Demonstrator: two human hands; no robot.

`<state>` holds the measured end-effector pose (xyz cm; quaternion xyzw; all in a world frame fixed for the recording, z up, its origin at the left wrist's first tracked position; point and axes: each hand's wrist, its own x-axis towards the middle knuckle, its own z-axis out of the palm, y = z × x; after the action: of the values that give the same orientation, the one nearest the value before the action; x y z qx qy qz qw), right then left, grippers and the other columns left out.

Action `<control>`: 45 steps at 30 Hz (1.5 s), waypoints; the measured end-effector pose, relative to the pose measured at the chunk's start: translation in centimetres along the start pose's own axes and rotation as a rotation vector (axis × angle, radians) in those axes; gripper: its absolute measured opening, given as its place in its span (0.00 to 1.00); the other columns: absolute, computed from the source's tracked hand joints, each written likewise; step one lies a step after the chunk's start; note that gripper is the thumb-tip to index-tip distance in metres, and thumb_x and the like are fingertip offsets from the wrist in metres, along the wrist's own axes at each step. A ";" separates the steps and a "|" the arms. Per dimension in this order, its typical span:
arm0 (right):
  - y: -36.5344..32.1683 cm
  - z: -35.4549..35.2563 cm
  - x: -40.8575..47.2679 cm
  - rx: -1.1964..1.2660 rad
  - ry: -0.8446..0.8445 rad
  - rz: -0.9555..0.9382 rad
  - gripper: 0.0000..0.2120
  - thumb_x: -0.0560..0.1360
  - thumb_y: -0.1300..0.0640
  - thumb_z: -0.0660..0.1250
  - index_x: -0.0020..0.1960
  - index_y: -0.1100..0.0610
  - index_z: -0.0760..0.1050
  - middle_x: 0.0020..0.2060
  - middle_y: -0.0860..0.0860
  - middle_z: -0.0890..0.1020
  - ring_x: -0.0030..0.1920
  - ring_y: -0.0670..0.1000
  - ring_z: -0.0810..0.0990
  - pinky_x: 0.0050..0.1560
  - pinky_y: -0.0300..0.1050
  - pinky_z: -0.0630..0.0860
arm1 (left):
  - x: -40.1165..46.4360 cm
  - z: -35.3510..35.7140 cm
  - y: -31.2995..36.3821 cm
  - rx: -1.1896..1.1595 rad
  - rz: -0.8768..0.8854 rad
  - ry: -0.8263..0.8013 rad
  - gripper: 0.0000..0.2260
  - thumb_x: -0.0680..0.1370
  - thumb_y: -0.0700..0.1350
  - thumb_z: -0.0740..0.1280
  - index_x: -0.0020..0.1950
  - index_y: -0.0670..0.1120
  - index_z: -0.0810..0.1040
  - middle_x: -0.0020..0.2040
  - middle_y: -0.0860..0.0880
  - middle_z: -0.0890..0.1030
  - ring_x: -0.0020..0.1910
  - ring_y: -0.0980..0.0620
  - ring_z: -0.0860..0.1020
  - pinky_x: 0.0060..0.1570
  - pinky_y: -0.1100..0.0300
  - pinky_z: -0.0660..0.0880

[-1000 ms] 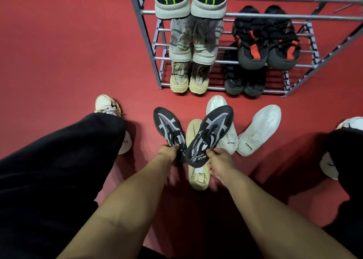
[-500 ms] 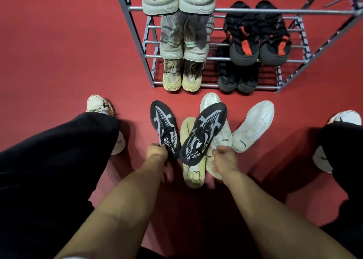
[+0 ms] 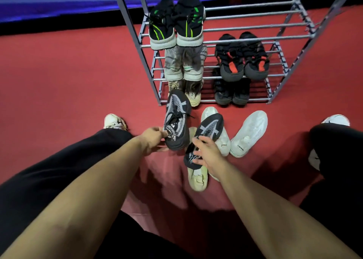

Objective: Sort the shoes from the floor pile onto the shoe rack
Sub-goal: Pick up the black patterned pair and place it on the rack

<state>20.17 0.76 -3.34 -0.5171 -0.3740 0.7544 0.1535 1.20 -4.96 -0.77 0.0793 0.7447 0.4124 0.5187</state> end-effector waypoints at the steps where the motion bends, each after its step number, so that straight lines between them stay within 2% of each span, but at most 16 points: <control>1: 0.1 0.1 -0.5 0.022 -0.037 0.025 0.19 0.77 0.51 0.69 0.65 0.51 0.70 0.56 0.52 0.78 0.47 0.52 0.78 0.36 0.47 0.78 | -0.5 0.8 0.1 0.042 0.010 -0.037 0.09 0.80 0.37 0.61 0.42 0.48 0.72 0.39 0.47 0.80 0.36 0.49 0.79 0.39 0.53 0.80; 5: 0.6 -0.4 -1.5 0.169 -0.051 0.001 0.16 0.77 0.56 0.66 0.65 0.52 0.73 0.56 0.57 0.82 0.45 0.55 0.81 0.35 0.46 0.77 | -1.4 4.2 -0.1 0.158 0.061 -0.094 0.08 0.80 0.38 0.61 0.44 0.49 0.73 0.40 0.49 0.79 0.38 0.51 0.77 0.45 0.54 0.76; 10: 0.7 -3.7 -1.3 0.265 0.035 0.015 0.09 0.77 0.60 0.65 0.55 0.49 0.76 0.49 0.52 0.85 0.46 0.55 0.84 0.41 0.45 0.80 | -1.7 7.9 -1.3 0.087 0.118 -0.184 0.04 0.79 0.47 0.66 0.45 0.49 0.76 0.44 0.46 0.79 0.40 0.50 0.76 0.42 0.59 0.74; 13: 1.0 -6.3 -1.0 0.306 0.067 0.056 0.08 0.77 0.60 0.63 0.51 0.49 0.77 0.46 0.50 0.86 0.43 0.52 0.85 0.39 0.45 0.81 | -0.7 8.4 -2.8 0.092 0.136 0.004 0.07 0.78 0.49 0.68 0.47 0.46 0.77 0.48 0.44 0.79 0.39 0.55 0.80 0.39 0.63 0.76; 15: 1.4 -7.7 -0.8 0.341 0.112 0.057 0.09 0.78 0.61 0.62 0.55 0.51 0.76 0.50 0.52 0.85 0.45 0.53 0.85 0.40 0.46 0.81 | 0.2 8.0 -4.4 0.269 0.048 0.128 0.13 0.78 0.49 0.67 0.58 0.42 0.75 0.54 0.41 0.79 0.51 0.46 0.80 0.46 0.56 0.76; 16: 1.6 -8.1 -0.6 0.364 0.133 0.058 0.11 0.78 0.61 0.62 0.59 0.52 0.75 0.51 0.53 0.84 0.47 0.54 0.84 0.42 0.47 0.80 | 0.3 7.9 -5.4 0.350 -0.030 0.132 0.15 0.78 0.49 0.67 0.60 0.42 0.74 0.53 0.41 0.79 0.50 0.43 0.79 0.44 0.55 0.75; 18: 1.7 -8.6 -0.4 0.416 0.173 0.062 0.16 0.78 0.62 0.62 0.65 0.54 0.72 0.51 0.53 0.83 0.49 0.55 0.83 0.43 0.48 0.80 | 0.3 7.8 -7.3 0.378 -0.124 0.046 0.10 0.78 0.50 0.67 0.52 0.45 0.74 0.40 0.46 0.79 0.34 0.48 0.77 0.34 0.59 0.70; 20: 1.7 -8.8 -0.2 0.443 0.200 0.069 0.17 0.78 0.63 0.62 0.66 0.55 0.72 0.51 0.53 0.83 0.50 0.56 0.82 0.43 0.49 0.80 | 0.4 8.2 -8.5 0.335 -0.133 0.001 0.08 0.78 0.47 0.68 0.43 0.44 0.74 0.27 0.50 0.79 0.22 0.54 0.73 0.28 0.64 0.67; 22: 1.8 -8.9 -0.1 0.442 0.214 0.085 0.18 0.78 0.63 0.62 0.67 0.55 0.71 0.51 0.54 0.82 0.50 0.57 0.82 0.44 0.49 0.80 | 0.5 8.9 -8.8 0.241 -0.143 0.039 0.08 0.78 0.46 0.69 0.43 0.43 0.75 0.32 0.46 0.81 0.23 0.53 0.74 0.23 0.66 0.68; 24: 2.1 -8.8 -0.1 0.417 0.211 0.104 0.17 0.78 0.62 0.62 0.66 0.56 0.72 0.51 0.54 0.82 0.49 0.56 0.82 0.45 0.49 0.80 | 0.5 9.6 -8.8 0.132 -0.186 0.079 0.09 0.77 0.48 0.69 0.44 0.43 0.75 0.37 0.45 0.79 0.28 0.50 0.75 0.24 0.64 0.72; 30: 2.5 -8.6 -0.4 0.345 0.198 0.141 0.12 0.77 0.61 0.63 0.60 0.52 0.76 0.51 0.53 0.83 0.48 0.55 0.83 0.43 0.48 0.80 | -0.1 10.1 -7.5 -0.080 -0.260 0.114 0.08 0.72 0.46 0.70 0.42 0.42 0.75 0.27 0.46 0.77 0.18 0.52 0.73 0.20 0.66 0.70; 33: 2.2 -8.6 -0.6 0.343 0.206 0.143 0.10 0.77 0.60 0.63 0.56 0.51 0.77 0.49 0.51 0.83 0.47 0.54 0.82 0.41 0.46 0.81 | -0.2 10.2 -5.6 -0.265 -0.212 0.127 0.09 0.71 0.45 0.70 0.47 0.41 0.76 0.35 0.44 0.78 0.28 0.48 0.77 0.23 0.63 0.72; 36: 1.0 -8.4 -1.0 0.358 0.212 0.129 0.06 0.77 0.59 0.64 0.52 0.52 0.78 0.49 0.52 0.83 0.47 0.55 0.82 0.37 0.44 0.81 | -0.7 9.6 -3.9 -0.383 -0.176 0.063 0.09 0.71 0.46 0.70 0.47 0.43 0.77 0.35 0.45 0.78 0.31 0.50 0.76 0.26 0.63 0.74; 40: -1.6 -7.7 -1.5 0.323 0.174 0.072 0.09 0.76 0.59 0.64 0.54 0.54 0.77 0.53 0.54 0.83 0.50 0.57 0.83 0.39 0.46 0.81 | -2.4 7.6 -1.9 -0.390 -0.189 -0.102 0.06 0.74 0.48 0.66 0.44 0.45 0.77 0.33 0.49 0.80 0.32 0.54 0.77 0.28 0.65 0.77; 42: -3.3 -7.1 -2.1 0.252 0.139 0.046 0.09 0.75 0.60 0.63 0.54 0.54 0.76 0.54 0.54 0.82 0.52 0.58 0.83 0.38 0.46 0.81 | -3.0 6.3 -1.0 -0.383 -0.185 -0.157 0.06 0.75 0.45 0.65 0.46 0.43 0.77 0.37 0.46 0.80 0.35 0.52 0.78 0.33 0.62 0.80; 45: -6.1 -6.7 -3.4 0.110 0.050 0.019 0.08 0.74 0.62 0.63 0.51 0.53 0.76 0.50 0.54 0.83 0.47 0.56 0.84 0.38 0.48 0.83 | -4.5 5.1 0.7 -0.330 -0.146 -0.229 0.04 0.76 0.43 0.65 0.46 0.43 0.77 0.41 0.45 0.80 0.36 0.52 0.79 0.35 0.61 0.81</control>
<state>26.60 5.49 2.13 -0.5301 -0.3230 0.7621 0.1841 7.32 -4.24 2.25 -0.0147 0.6071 0.4783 0.6344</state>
